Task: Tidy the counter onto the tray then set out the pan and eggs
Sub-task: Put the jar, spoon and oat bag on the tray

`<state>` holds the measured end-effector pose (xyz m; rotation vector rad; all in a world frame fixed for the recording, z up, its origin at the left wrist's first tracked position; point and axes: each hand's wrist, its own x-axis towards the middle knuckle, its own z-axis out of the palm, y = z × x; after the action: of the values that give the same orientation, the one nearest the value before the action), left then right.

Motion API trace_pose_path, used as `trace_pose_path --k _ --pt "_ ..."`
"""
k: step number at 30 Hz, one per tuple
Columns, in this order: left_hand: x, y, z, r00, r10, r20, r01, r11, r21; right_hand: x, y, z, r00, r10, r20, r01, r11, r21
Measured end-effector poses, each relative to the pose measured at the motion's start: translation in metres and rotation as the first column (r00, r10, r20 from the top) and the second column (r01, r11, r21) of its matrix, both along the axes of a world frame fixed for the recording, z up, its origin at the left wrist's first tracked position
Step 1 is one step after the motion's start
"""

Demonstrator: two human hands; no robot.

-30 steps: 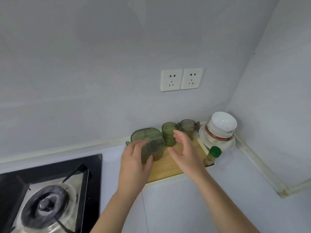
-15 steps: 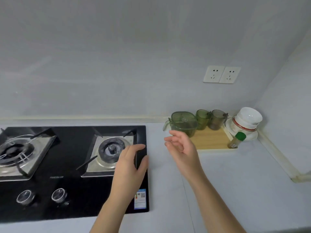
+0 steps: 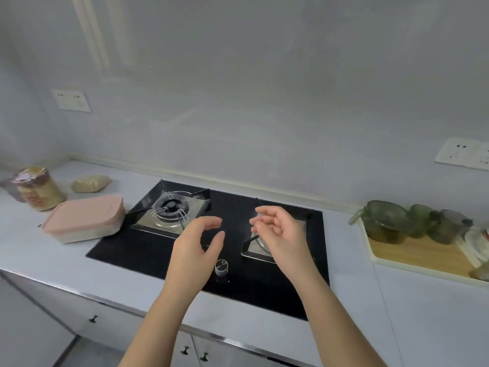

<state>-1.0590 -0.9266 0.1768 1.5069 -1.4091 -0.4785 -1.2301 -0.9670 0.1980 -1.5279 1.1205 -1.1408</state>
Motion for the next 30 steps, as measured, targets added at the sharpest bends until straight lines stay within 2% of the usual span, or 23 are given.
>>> trace_pose_path --k 3,12,18,21,26,30 --pt "0.041 0.009 -0.002 0.992 0.108 -0.06 -0.11 0.994 -0.026 0.038 -0.001 0.002 0.997 0.076 -0.019 -0.076 0.997 -0.008" --pt "0.138 0.005 -0.023 0.959 0.274 -0.071 -0.274 0.962 0.004 0.144 -0.036 -0.016 0.969 0.242 -0.056 -0.241 0.97 0.024" --pt "0.231 -0.018 -0.036 0.921 0.39 -0.005 -0.388 0.919 0.072 0.239 -0.08 -0.036 0.94 0.341 -0.028 -0.337 0.937 0.086" --pt "0.287 -0.033 -0.035 0.888 0.459 0.02 -0.459 0.886 0.066 0.294 -0.104 -0.042 0.924 0.382 0.007 -0.381 0.918 0.111" --pt "0.355 -0.04 -0.043 0.814 0.58 -0.037 -0.575 0.814 0.083 0.373 -0.127 -0.05 0.862 0.505 -0.035 -0.497 0.858 0.131" --pt "0.396 -0.044 -0.05 0.787 0.615 -0.057 -0.608 0.787 0.105 0.416 -0.139 -0.05 0.824 0.562 -0.071 -0.549 0.823 0.144"
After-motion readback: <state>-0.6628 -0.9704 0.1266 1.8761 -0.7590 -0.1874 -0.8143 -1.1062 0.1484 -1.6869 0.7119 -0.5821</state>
